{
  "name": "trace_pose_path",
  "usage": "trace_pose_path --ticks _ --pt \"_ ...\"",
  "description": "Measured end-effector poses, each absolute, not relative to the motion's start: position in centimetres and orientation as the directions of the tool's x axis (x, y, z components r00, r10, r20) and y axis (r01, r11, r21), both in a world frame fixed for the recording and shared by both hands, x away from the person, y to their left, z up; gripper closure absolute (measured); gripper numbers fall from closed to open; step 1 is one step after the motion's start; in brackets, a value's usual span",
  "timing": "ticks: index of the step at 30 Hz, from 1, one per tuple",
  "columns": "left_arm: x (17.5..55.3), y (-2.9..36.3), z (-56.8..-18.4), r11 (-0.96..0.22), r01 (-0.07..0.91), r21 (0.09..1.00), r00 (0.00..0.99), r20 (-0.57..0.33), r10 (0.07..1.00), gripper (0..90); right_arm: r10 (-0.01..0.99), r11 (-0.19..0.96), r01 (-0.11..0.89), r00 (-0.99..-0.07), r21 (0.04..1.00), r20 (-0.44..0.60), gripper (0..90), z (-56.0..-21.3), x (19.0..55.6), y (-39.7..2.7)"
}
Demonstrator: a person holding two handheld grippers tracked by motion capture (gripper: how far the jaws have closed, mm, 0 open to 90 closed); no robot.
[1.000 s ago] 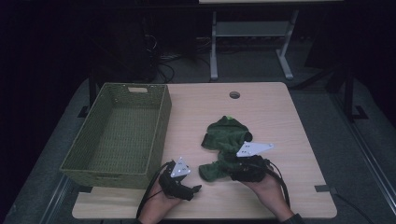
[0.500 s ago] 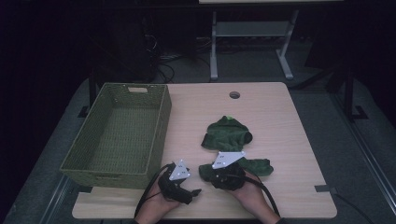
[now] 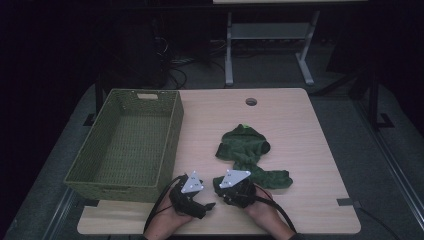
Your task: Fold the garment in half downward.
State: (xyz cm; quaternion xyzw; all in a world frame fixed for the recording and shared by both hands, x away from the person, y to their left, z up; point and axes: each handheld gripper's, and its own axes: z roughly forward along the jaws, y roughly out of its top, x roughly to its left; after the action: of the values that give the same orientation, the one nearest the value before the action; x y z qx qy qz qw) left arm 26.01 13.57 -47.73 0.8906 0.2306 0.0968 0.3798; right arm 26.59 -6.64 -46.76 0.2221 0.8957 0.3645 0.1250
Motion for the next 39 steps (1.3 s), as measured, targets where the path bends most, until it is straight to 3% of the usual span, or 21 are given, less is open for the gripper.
trace_pose_path --ticks 7,20,27,32,39 --pt "26.0 13.6 -47.7 -0.603 0.341 0.721 0.873 -0.006 0.487 14.1 0.502 0.584 0.369 -0.864 0.723 0.036 87.6 -46.6 27.0 -7.1" --pt "26.0 13.6 -47.7 -0.605 0.338 0.721 0.875 -0.005 0.483 14.2 0.487 0.399 0.416 -0.851 0.817 0.195 87.7 -43.6 27.5 -10.8" --pt "26.0 13.5 -47.7 -0.605 0.339 0.721 0.876 -0.007 0.483 14.2 0.54 0.331 0.421 -0.819 0.844 0.197 90.0 -42.5 27.8 -13.8" --pt "26.1 13.5 -47.7 -0.605 0.336 0.722 0.877 -0.004 0.481 14.2 0.539 0.357 0.421 -0.822 0.834 0.185 89.9 -42.9 27.8 -13.8" --pt "26.1 13.5 -47.7 -0.605 0.336 0.722 0.877 -0.005 0.481 14.2 0.48 0.462 0.374 -0.868 0.804 0.128 83.0 -43.9 26.7 -10.1"
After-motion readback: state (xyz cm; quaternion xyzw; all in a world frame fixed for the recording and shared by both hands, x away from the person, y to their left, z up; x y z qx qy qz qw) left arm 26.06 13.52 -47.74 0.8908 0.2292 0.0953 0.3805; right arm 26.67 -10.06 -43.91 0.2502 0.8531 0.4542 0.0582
